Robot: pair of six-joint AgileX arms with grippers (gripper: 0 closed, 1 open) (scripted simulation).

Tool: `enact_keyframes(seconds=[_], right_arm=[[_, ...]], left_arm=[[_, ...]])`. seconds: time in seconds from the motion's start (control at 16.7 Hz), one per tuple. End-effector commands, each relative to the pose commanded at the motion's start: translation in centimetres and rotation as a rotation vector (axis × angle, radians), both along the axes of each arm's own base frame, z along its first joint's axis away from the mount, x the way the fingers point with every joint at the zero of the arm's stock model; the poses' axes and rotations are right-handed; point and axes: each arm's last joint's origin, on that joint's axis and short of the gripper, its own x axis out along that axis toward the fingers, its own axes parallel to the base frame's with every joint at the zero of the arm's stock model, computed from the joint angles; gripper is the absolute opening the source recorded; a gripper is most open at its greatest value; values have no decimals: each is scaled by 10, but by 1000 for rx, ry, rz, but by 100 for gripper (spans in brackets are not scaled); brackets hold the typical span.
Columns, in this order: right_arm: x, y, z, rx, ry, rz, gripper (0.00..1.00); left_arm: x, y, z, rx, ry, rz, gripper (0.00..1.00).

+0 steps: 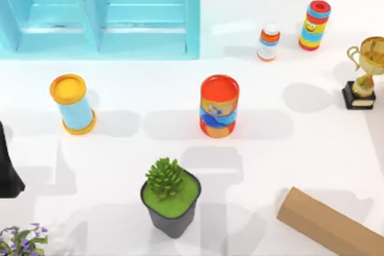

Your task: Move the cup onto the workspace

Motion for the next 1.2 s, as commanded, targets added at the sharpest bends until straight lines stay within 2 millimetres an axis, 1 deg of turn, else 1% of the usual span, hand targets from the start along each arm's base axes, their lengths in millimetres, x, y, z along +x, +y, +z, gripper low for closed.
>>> enact_keyframes(seconds=[0.12,0.24,0.42,0.54,0.66,0.96,1.08,1.2], right_arm=[[23,-22,2,35,141,-3,100],[41,-44,1,75,255,-4,100],[60,-72,-3,133,373,-8,100],[67,-85,-8,166,427,-12,100],[70,-91,-11,182,449,-14,100],[70,-90,-11,180,448,-11,100],[69,-92,-19,182,449,-14,100],[67,-96,-33,182,450,-15,100]], left_arm=[[0,0,0,0,0,0,100],[0,0,0,0,0,0,100],[0,0,0,0,0,0,100],[0,0,0,0,0,0,100],[0,0,0,0,0,0,100],[0,0,0,0,0,0,100],[0,0,0,0,0,0,100],[0,0,0,0,0,0,100]])
